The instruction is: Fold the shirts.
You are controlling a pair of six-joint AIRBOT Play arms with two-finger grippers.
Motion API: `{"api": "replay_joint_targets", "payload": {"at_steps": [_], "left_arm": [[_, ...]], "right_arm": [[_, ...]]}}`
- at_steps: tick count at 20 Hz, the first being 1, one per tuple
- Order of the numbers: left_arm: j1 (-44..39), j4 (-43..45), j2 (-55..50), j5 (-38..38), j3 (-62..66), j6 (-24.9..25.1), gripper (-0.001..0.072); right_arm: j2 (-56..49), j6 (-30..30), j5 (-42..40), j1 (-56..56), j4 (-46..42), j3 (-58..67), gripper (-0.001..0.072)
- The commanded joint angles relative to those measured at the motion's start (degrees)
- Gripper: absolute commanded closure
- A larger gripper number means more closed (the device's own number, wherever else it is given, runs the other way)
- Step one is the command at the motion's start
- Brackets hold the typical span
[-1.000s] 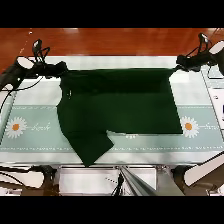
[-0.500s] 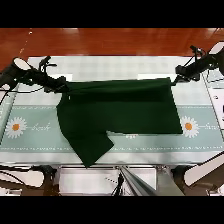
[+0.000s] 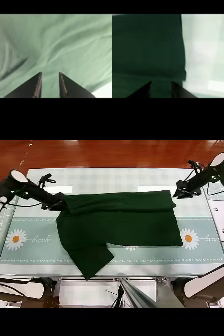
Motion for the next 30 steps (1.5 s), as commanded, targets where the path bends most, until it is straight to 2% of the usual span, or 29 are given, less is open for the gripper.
{"api": "replay_joint_targets", "payload": {"at_steps": [1,2,3,4,8,10,14,18,22,24,26,27,28,29,30], "left_arm": [[4.02,0.04,4.81,-7.48,-1.36,2.05,0.0281],[5.64,0.07,8.39,-7.32,-3.82,2.08,0.0167],[7.23,0.26,12.7,-6.73,-7.85,2.51,0.0151],[8.72,0.24,17.0,-6.4,-12.76,3.1,0.0151],[12.9,0.22,33.9,-6.05,-35.54,5.53,0.0136],[13.07,0.17,37.99,-5.18,-42.71,5.51,0.0136],[13.05,0.2,38.05,-3.65,-50.66,5.53,0.0135],[11.34,-1.79,37.66,-0.02,-51.43,5.25,0.0136],[4.63,-3.43,33.53,3.17,-51.43,4.98,0.0136],[0.55,-6.78,30.71,7.74,-51.43,4.76,0.0136],[-3.19,-8.28,27.78,13.64,-51.41,2.4,0.0142],[-4.81,-8.22,26.34,16.28,-51.41,1.14,0.017],[-5.79,-8.22,24.92,18.16,-51.41,-0.17,0.0272],[-6.27,-8.24,23.52,19.23,-51.39,-0.92,0.049],[-6.23,-8.24,22.45,19.21,-51.39,-1.01,0.0637]], "right_arm": [[3.1,-0.68,7.1,-2.01,-5.42,-0.11,0.0313],[5.11,-0.94,6.86,-3.39,-5.35,-1.2,0.026],[7.15,-1.46,5.73,-4.9,-5.25,-3.15,0.0212],[9.31,-1.99,4.13,-6.73,-4.33,-5.99,0.0173],[16.2,-6.86,-4.55,-14.03,6.45,-20.11,0.0173],[17.99,-8.07,-7.26,-14.93,8.0,-24.92,0.0174],[18.97,-10.6,-8.44,-14.86,8.87,-29.66,0.0175],[18.97,-10.88,-9.84,-14.86,10.27,-30.29,0.0175],[18.97,-11.28,-9.92,-14.86,11.02,-30.29,0.0175],[18.97,-11.3,-10.03,-14.86,11.02,-30.29,0.0175],[19.15,-11.3,-10.1,-14.86,11.08,-30.29,0.0176],[19.26,-11.28,-10.29,-14.86,11.06,-30.29,0.0175],[19.39,-11.26,-10.43,-14.88,11.1,-30.29,0.0175],[19.43,-11.23,-10.4,-14.93,11.15,-30.29,0.0175],[19.45,-11.19,-10.32,-14.93,11.15,-30.29,0.0175]]}}
